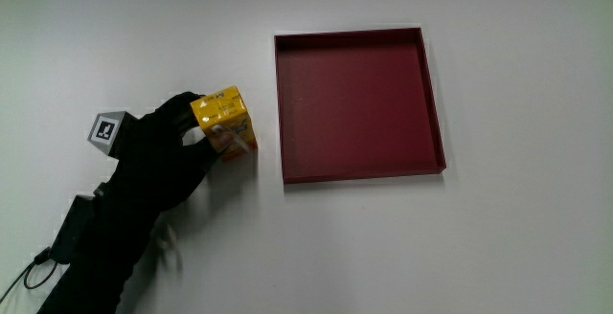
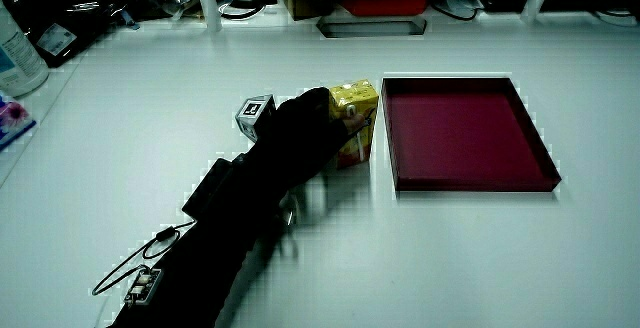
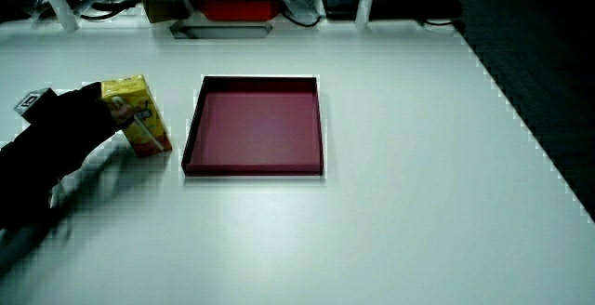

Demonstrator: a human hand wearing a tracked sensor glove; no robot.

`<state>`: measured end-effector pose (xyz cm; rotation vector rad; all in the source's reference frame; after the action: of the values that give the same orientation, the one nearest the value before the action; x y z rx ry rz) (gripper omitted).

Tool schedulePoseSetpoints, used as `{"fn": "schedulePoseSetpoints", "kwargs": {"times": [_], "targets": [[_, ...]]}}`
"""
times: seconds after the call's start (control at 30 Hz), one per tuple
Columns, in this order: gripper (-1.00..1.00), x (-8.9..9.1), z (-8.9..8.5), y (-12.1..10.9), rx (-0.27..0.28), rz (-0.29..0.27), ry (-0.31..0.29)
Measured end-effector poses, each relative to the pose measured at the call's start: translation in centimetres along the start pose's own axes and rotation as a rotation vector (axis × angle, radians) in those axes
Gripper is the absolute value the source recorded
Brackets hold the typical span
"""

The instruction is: Place ice redtea

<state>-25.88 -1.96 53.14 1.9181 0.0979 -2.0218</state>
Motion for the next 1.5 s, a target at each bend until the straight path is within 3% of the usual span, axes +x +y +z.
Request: {"fn": "schedulePoseSetpoints", "kwargs": {"times": [0.03,0.13,0.4,0.93,1.03,1.27,1.37,1.43,1.5], "targets": [[0.00,-0.2,0.1,-0.1,0.014,-0.003,-0.034],[0.00,-0.4,0.3,0.3,-0.014,0.008,0.018],[0.00,-0.2,0.0,0.3,-0.017,0.016,0.004],[-0.62,-0.3,-0.1,-0.7,-0.017,0.036,-0.020],[-0.73,0.0,0.0,-1.4,-0.039,0.061,-0.006],[-1.00,1.7,0.4,-3.4,-0.107,0.115,0.126],[-1.00,2.1,1.1,-4.4,-0.141,0.133,0.192],[-1.00,3.3,1.1,-5.0,-0.149,0.161,0.179],[-1.00,3.9,1.4,-5.5,-0.161,0.154,0.192]]}}
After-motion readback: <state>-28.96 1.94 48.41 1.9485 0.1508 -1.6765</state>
